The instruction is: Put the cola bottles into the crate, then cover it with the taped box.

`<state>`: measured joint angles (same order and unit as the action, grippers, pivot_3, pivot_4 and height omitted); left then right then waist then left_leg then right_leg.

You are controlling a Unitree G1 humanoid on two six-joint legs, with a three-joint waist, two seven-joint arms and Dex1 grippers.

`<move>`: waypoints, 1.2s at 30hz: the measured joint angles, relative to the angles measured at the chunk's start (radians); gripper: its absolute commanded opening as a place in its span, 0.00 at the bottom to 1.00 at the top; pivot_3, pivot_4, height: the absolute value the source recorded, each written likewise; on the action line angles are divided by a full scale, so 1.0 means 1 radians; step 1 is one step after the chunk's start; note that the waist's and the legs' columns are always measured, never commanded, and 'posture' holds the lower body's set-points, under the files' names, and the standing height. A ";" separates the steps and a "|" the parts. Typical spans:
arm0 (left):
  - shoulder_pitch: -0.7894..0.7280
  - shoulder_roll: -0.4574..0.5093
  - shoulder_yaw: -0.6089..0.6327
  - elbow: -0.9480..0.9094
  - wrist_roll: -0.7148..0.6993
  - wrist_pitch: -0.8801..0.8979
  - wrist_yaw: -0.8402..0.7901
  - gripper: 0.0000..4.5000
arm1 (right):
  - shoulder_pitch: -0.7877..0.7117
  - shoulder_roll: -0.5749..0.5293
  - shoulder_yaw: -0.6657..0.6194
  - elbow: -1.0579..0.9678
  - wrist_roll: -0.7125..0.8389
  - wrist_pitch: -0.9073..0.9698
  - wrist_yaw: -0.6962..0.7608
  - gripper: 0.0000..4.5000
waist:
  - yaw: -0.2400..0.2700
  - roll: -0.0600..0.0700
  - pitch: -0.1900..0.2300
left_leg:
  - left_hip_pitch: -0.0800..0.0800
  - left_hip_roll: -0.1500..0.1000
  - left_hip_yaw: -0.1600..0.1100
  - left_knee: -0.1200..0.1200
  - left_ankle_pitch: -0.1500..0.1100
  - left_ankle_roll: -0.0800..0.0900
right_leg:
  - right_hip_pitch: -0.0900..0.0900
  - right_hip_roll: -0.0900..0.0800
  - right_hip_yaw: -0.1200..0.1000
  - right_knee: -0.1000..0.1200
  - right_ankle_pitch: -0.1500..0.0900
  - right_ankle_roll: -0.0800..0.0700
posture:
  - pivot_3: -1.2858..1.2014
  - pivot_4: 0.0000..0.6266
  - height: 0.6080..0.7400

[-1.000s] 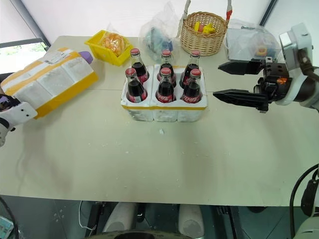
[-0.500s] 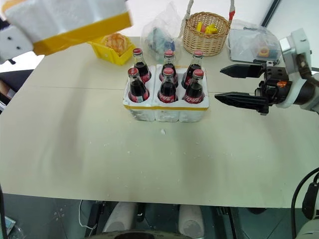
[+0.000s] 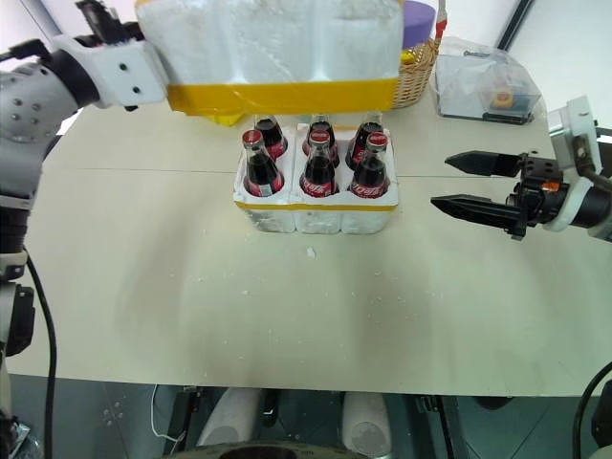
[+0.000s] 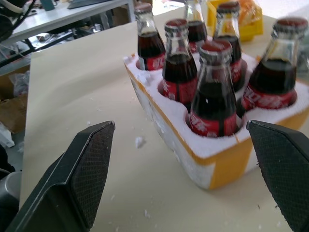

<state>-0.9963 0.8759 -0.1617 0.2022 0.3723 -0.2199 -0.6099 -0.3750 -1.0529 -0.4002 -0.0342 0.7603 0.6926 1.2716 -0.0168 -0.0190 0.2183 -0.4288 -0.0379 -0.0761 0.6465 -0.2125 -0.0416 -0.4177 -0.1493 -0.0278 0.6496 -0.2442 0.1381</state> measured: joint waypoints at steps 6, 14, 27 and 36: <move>0.064 -0.025 -0.030 -0.069 0.095 -0.004 0.019 0.19 | 0.027 0.027 -0.009 -0.004 0.002 -0.003 -0.033 1.00 | -0.001 0.000 0.000 | 0.001 0.000 0.000 0.000 0.000 0.000 | 0.001 0.000 0.000 0.000 0.000 0.000 | 0.52 0.24 0.98; 0.226 -0.071 -0.067 -0.186 0.265 0.059 0.070 0.19 | 0.028 0.065 -0.008 -0.034 0.011 -0.002 -0.078 1.00 | 0.003 0.000 0.000 | 0.002 0.000 -0.001 0.000 0.000 0.000 | 0.003 0.001 0.000 -0.001 0.000 0.000 | 0.52 0.24 0.98; 0.329 -0.074 -0.066 -0.249 0.367 0.038 0.139 0.56 | 0.036 0.091 -0.007 -0.067 0.031 0.000 -0.105 1.00 | 0.001 0.000 0.000 | 0.003 0.000 -0.002 0.000 0.000 0.000 | 0.004 0.001 0.000 -0.001 0.000 0.000 | 0.52 0.24 0.98; 0.393 0.029 -0.038 -0.258 0.373 -0.106 0.176 0.99 | 0.033 0.090 0.002 -0.042 0.030 0.000 -0.093 1.00 | -0.001 0.000 0.000 | 0.003 0.000 -0.002 0.000 0.000 0.001 | 0.004 0.001 0.000 -0.002 0.000 0.000 | 0.52 0.24 0.98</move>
<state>-0.6034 0.9054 -0.1994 -0.0555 0.7456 -0.3257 -0.4343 -0.3423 -0.9625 -0.3986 -0.0762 0.7900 0.6923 1.1789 -0.0175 -0.0187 0.2182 -0.4257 -0.0378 -0.0777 0.6463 -0.2128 -0.0410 -0.4139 -0.1488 -0.0280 0.6480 -0.2443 0.1381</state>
